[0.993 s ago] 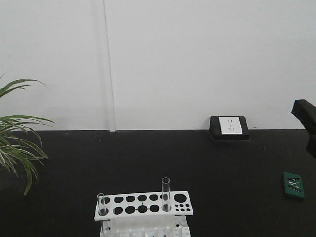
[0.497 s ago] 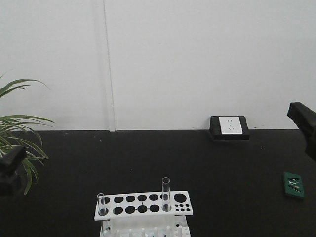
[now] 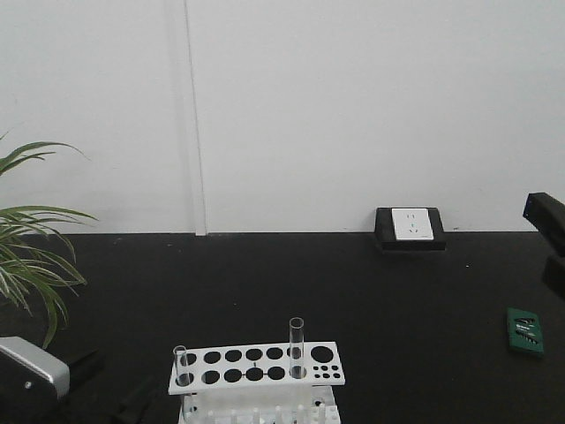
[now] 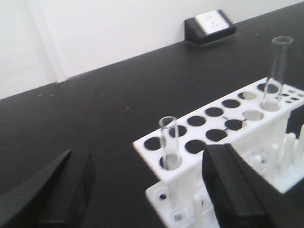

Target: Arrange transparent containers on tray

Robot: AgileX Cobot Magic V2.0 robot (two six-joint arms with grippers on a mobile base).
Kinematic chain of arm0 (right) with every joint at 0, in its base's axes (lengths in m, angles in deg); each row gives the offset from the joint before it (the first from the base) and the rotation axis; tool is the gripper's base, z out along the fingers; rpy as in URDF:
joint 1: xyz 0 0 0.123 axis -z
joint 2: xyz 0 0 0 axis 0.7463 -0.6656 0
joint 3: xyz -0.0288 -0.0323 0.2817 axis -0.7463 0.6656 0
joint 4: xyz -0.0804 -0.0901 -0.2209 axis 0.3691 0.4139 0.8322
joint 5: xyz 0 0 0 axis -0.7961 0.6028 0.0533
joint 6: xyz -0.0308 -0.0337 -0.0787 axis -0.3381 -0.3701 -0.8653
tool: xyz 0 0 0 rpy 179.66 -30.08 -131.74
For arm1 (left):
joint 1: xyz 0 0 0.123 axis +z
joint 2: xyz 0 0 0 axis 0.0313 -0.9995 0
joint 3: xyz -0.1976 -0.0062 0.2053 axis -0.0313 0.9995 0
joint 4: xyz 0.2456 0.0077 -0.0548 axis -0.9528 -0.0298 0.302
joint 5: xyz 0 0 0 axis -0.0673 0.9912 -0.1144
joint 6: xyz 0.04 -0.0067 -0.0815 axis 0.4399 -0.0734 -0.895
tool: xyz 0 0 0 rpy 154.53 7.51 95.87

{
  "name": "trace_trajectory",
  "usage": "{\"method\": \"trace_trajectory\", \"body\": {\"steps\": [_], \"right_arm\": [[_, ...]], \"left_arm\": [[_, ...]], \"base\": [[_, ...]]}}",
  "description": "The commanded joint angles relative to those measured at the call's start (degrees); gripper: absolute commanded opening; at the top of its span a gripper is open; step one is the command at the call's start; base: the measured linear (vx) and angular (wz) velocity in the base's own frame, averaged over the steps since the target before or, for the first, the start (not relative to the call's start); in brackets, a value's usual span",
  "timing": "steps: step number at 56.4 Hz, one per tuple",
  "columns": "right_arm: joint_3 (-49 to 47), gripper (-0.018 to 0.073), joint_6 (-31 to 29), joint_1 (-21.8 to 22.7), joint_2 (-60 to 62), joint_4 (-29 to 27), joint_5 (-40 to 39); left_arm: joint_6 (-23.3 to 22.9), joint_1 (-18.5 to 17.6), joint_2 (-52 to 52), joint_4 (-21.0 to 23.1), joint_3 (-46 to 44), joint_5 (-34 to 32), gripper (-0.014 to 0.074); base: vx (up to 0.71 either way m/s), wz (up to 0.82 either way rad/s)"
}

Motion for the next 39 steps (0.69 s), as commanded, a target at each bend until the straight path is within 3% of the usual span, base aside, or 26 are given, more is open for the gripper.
{"method": "trace_trajectory", "body": {"steps": [1,9,39], "right_arm": [[-1.95,0.0494,-0.6,0.28,0.47,0.14,-4.65],[-1.95,0.0494,-0.6,0.28,0.47,0.14,-4.65],[-1.95,0.0494,-0.6,0.28,0.47,0.14,-4.65]], "left_arm": [[-2.43,-0.38,-3.42,-1.29,-1.55,-11.78,0.0575],[-2.89,-0.38,-9.21,-1.29,-3.97,-15.07,0.0575],[-4.78,-0.38,-19.35,-1.41,-14.62,-13.73,0.0575]], "base": [[0.0,0.0],[0.0,0.0],[0.0,0.0]]}}
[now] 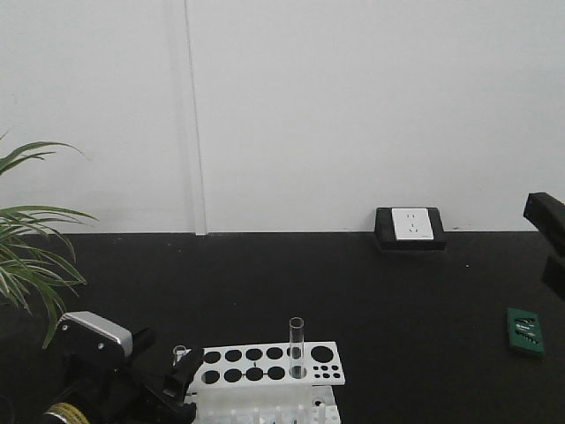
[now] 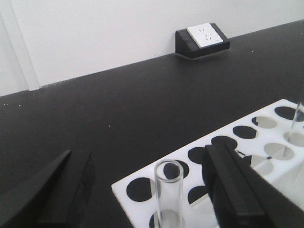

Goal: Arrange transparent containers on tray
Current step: 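Grasp the shorter glass tube with the left gripper and lift it out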

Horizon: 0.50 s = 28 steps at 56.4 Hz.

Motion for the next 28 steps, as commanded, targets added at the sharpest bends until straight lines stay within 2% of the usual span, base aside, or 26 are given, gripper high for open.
{"method": "trace_trajectory", "body": {"steps": [1,11,18,26,28], "right_arm": [[-1.95,0.0494,-0.6,0.28,0.47,0.14,-4.65],[-1.95,0.0494,-0.6,0.28,0.47,0.14,-4.65],[-1.95,0.0494,-0.6,0.28,0.47,0.14,-4.65],[-1.95,0.0494,-0.6,0.28,0.47,0.14,-4.65],[-1.95,0.0494,-0.6,0.28,0.47,0.14,-4.65]], "left_arm": [[-0.85,-0.37,0.69,-0.04,-2.3,-4.41,0.0575],[-3.19,-0.37,-1.62,-0.42,-2.86,-5.57,0.0573],[-4.77,-0.37,-2.51,-0.47,-2.86,-6.06,0.0526],[-4.77,-0.37,-3.13,-0.47,-2.86,-7.69,0.0395],[-4.71,-0.37,-3.13,-0.47,-2.86,-8.18,0.033]], "base": [[0.0,0.0],[0.0,0.0],[0.0,0.0],[0.0,0.0],[0.0,0.0]]}}
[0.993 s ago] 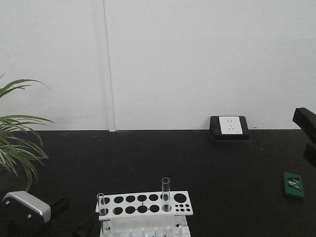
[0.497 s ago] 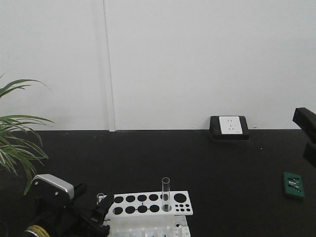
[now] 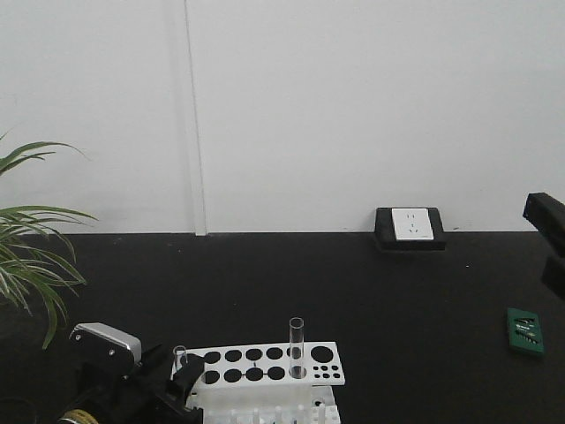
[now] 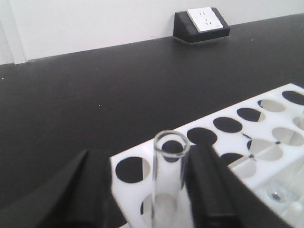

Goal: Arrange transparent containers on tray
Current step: 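Grasp the shorter glass tube with the left gripper and lift it out, then lower the right gripper onto the taller glass tube in the rack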

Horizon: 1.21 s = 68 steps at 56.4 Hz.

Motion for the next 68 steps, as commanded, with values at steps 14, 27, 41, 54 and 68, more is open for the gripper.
{"method": "trace_trajectory", "body": {"steps": [14,27,41,54,68], "right_arm": [[-1.95,0.0494,-0.6,0.28,0.47,0.14,-4.65],[-1.95,0.0494,-0.6,0.28,0.47,0.14,-4.65],[-1.95,0.0494,-0.66,0.28,0.47,0.14,-4.24],[-1.95,0.0494,-0.6,0.28,0.15,0.14,-4.31],[-1.95,0.0494,3.47,-0.45,-3.61,0.14,-3.74]], "left_arm": [[-0.68,-0.37,2.09,0.14,-1.42,-7.81,0.0008],[-0.74,-0.37,2.25,0.14,-1.42,-9.61,-0.0007],[-0.79,-0.37,11.14,0.14,-1.42,-8.39,-0.0007],[-0.67,-0.3,26.07,0.31,-4.67,7.73,-0.0006],[1.0,-0.3,37.73,0.23,-15.11,32.15,-0.0006]], "base": [[0.0,0.0],[0.0,0.0],[0.0,0.0],[0.0,0.0],[0.0,0.0]]}}
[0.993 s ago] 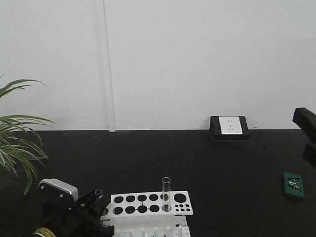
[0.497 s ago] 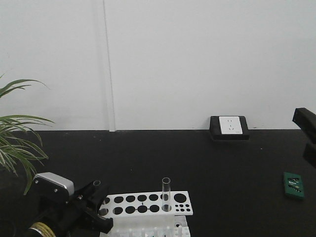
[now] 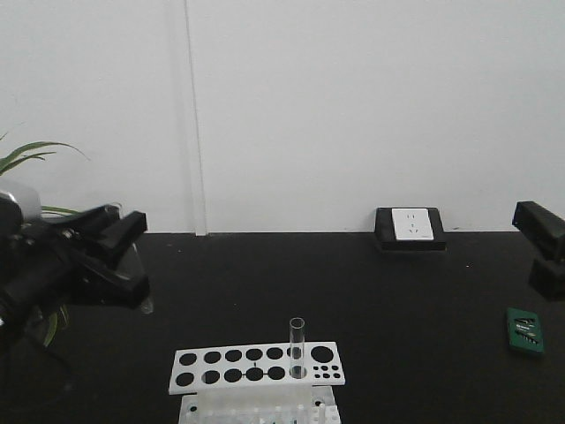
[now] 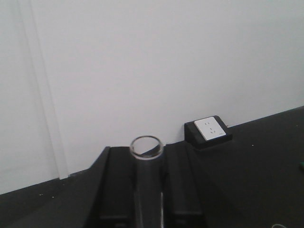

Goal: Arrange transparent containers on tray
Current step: 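Lower the right gripper onto the taller glass tube in the rack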

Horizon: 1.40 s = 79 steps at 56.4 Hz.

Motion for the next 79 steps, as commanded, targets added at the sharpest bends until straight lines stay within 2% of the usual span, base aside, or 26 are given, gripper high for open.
{"method": "trace_trajectory", "body": {"steps": [1,8,17,28,40,50,70,79], "right_arm": [[-1.95,0.0494,2.54,-0.91,-1.9,0.14,-4.38],[-1.95,0.0494,3.04,-6.42,-7.61,0.5,-5.68],[-1.95,0.0494,2.32,-13.82,-17.25,1.7,-12.37],[-1.95,0.0494,2.38,-18.68,-28.95,2.54,-20.92],[-1.95,0.0494,2.63,-21.48,-36.49,2.54,-26.64],[-1.95,0.0494,5.49,-21.33,-40.34,2.96,-31.07],[-1.95,0.0494,6.26,-21.33,-45.75,7.95,-41.69],[-2.04,0.0494,6.26,-21.33,-48.75,7.95,-47.36]], "left_arm": [[1.37,-0.3,4.88,0.47,-4.98,3.33,-0.0006],[4.5,-0.3,8.03,0.52,-6.71,7.54,-0.0006],[4.35,-0.3,9.86,0.52,-6.64,9.21,-0.0006],[4.24,-0.3,9.86,0.56,-6.64,10.29,-0.0006],[4.24,-0.3,9.86,0.56,-6.64,9.7,-0.0006],[4.24,-0.3,9.86,0.56,-6.64,9.64,-0.0006],[4.24,-0.3,9.86,0.56,-6.64,9.64,-0.0006],[4.24,-0.3,9.86,0.56,-6.64,9.64,-0.0006]], "base": [[0.0,0.0],[0.0,0.0],[0.0,0.0],[0.0,0.0],[0.0,0.0],[0.0,0.0],[0.0,0.0],[0.0,0.0]]}}
